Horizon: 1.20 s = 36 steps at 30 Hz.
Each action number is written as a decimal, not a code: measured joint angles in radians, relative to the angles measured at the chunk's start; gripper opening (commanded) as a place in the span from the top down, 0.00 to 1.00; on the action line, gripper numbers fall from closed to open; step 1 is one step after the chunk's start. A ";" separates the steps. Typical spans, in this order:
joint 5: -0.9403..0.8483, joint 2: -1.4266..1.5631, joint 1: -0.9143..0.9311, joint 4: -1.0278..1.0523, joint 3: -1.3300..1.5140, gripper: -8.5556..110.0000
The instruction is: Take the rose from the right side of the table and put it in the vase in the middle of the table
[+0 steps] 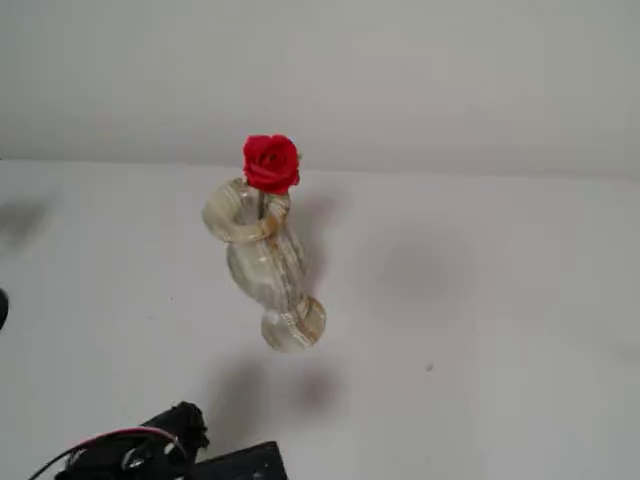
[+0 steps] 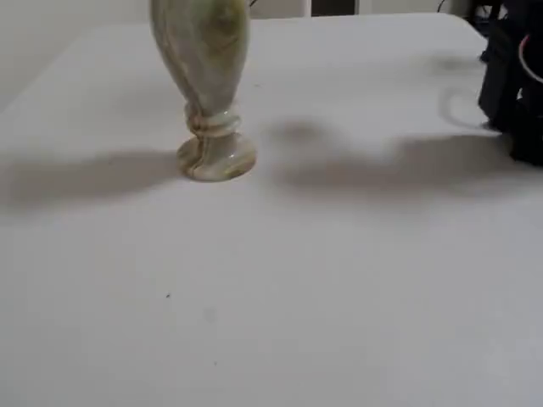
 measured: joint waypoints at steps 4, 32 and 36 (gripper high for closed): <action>-0.012 0.000 0.012 -0.055 0.184 0.93; -0.072 0.002 0.046 -0.255 0.629 0.93; -0.072 0.002 0.046 -0.255 0.629 0.93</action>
